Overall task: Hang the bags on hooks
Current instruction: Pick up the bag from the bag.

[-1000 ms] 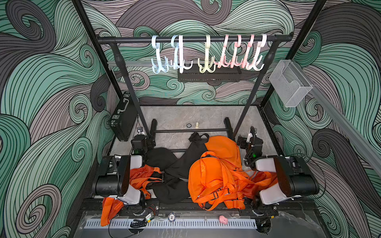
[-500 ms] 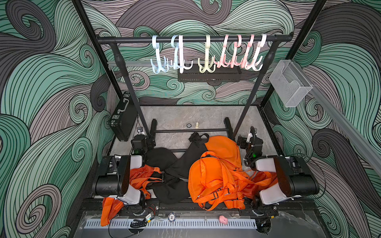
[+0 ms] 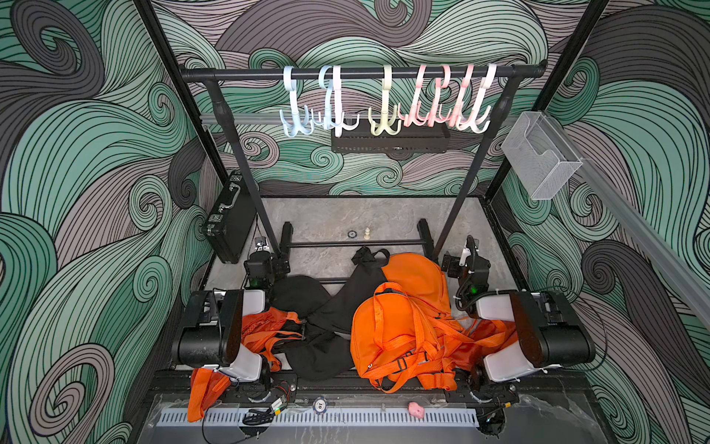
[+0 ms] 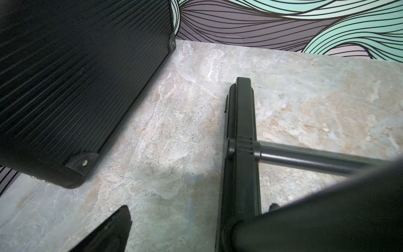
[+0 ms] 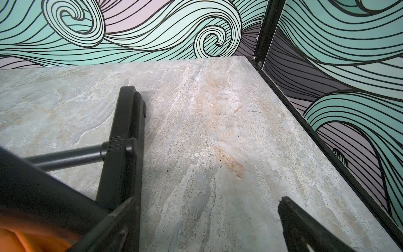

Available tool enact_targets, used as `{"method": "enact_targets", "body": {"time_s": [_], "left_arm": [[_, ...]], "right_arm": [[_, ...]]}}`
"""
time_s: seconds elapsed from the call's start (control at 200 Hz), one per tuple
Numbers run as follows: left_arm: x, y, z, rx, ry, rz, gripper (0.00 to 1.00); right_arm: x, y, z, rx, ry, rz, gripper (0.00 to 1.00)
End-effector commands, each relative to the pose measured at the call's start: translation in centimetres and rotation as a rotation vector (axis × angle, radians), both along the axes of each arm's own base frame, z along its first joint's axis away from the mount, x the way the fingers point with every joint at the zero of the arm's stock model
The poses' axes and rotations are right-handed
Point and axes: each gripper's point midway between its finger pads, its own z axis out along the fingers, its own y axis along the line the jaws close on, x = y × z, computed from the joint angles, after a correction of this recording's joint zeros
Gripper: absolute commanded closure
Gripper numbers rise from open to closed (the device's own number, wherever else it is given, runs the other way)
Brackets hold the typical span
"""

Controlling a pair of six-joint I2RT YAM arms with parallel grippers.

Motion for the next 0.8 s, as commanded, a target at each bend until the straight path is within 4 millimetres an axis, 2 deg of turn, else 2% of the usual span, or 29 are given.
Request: {"method": "enact_targets", "body": {"time_s": [0.0, 0.05, 0.095, 0.11, 0.155, 0.17, 0.24, 0.305, 0.375, 0.435, 0.535, 0.575, 0.655, 0.7, 0.795], "left_arm": [[0.7, 0.2, 1.2, 0.019, -0.031, -0.003, 0.01], [1.0, -0.2, 2.0, 0.038, -0.043, -0.038, 0.02], [1.1, -0.1, 3.0, 0.036, -0.028, -0.030, 0.02], [0.9, 0.1, 3.0, 0.024, -0.005, -0.010, 0.01], [0.9, 0.5, 3.4, 0.014, 0.034, 0.021, 0.01], [1.0, 0.5, 4.7, 0.017, 0.009, 0.018, 0.01], [0.8, -0.1, 6.5, -0.015, 0.006, 0.002, 0.02], [0.4, -1.1, 7.9, -0.056, 0.005, -0.028, 0.01], [-0.2, -1.0, 9.1, -0.119, -0.009, 0.018, 0.01], [-0.9, -1.3, 10.3, -0.192, -0.029, 0.049, 0.02], [-2.4, -2.0, 13.3, -0.383, -0.150, 0.113, 0.01], [-3.0, -2.3, 14.4, -0.473, -0.214, 0.129, 0.01], [-4.9, -1.7, 14.3, -0.690, -0.277, 0.273, 0.01], [-5.4, -2.6, 14.1, -0.762, -0.256, 0.261, 0.01], [-5.3, -5.7, 16.3, -0.782, -0.234, 0.079, 0.01]], "right_arm": [[0.2, -0.3, 1.3, -0.015, -0.046, -0.021, 0.01], [-0.3, 0.1, 2.2, -0.030, -0.081, -0.005, 0.01], [-1.2, -0.1, 3.9, -0.089, -0.109, -0.071, 0.01], [-1.5, 0.0, 5.1, -0.100, -0.121, -0.085, 0.01], [-1.8, 0.3, 6.1, -0.094, -0.075, -0.073, 0.01], [-1.9, 0.3, 7.1, -0.083, -0.065, -0.076, 0.01], [-2.2, 0.1, 9.4, -0.046, -0.053, -0.092, 0.01], [-3.1, -0.3, 11.4, 0.059, -0.093, -0.147, 0.01], [-4.3, -0.1, 13.7, 0.260, -0.195, -0.151, 0.01], [-6.1, -0.6, 14.7, 0.459, -0.273, -0.186, 0.01], [-8.6, -0.3, 16.1, 0.626, -0.368, -0.157, 0.01], [-9.2, 0.7, 17.3, 0.629, -0.383, -0.088, 0.01], [-9.5, 3.4, 19.1, 0.568, -0.311, 0.078, 0.01], [-9.7, 4.5, 19.0, 0.558, -0.224, 0.112, 0.01], [-10.3, 7.7, 17.5, 0.540, -0.038, 0.198, 0.01]]}}
